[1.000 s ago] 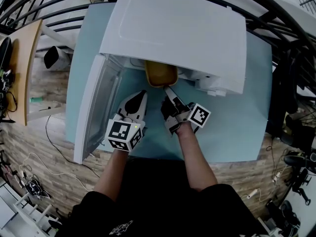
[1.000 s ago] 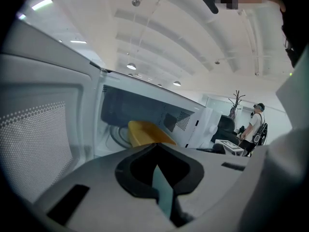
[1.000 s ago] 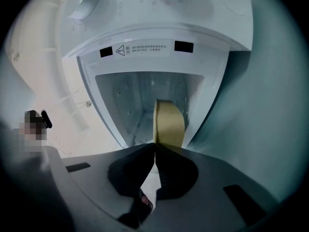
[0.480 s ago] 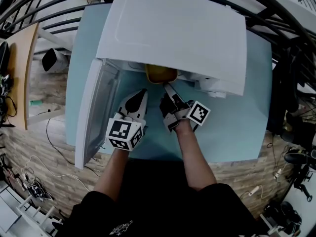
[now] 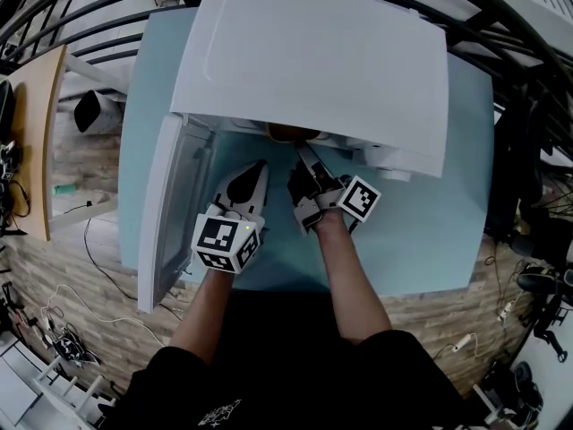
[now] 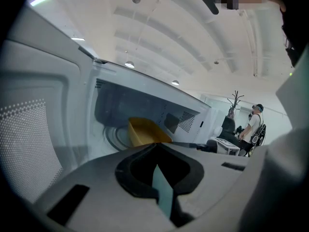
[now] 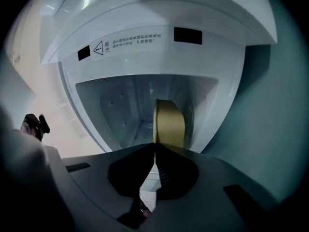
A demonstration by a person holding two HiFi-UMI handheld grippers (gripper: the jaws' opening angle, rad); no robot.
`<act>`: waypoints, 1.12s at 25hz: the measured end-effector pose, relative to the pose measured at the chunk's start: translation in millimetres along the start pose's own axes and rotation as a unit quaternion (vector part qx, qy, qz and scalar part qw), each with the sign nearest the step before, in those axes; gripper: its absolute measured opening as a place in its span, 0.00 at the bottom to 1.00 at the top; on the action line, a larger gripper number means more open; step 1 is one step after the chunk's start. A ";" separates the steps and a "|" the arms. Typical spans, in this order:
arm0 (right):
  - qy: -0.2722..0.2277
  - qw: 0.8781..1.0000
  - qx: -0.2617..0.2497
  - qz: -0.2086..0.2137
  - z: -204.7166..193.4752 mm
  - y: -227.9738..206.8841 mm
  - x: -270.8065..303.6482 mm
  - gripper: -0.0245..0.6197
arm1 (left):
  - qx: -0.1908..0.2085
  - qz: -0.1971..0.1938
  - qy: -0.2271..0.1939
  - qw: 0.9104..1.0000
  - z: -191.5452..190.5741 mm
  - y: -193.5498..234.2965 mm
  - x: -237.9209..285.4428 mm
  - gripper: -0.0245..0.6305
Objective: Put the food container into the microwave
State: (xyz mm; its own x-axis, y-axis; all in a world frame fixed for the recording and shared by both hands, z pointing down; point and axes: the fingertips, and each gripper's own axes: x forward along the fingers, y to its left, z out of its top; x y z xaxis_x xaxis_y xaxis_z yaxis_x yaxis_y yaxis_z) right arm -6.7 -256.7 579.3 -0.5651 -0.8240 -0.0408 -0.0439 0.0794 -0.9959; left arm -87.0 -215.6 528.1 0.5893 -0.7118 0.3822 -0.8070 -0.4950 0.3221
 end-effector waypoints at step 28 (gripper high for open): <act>-0.037 0.999 0.023 -0.014 6.5 -10.1 25.4 0.06 | 0.002 0.011 -0.002 1.000 5.6 19.8 -7.1 0.05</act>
State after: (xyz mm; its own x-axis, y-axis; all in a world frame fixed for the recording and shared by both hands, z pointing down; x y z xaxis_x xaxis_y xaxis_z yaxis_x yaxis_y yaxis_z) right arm -15.4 -282.1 587.9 -0.5014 -0.8650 -0.0168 -0.0203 0.0312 -0.9993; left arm -107.4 -223.2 527.0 0.5707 -0.7247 0.3861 -0.8202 -0.4812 0.3093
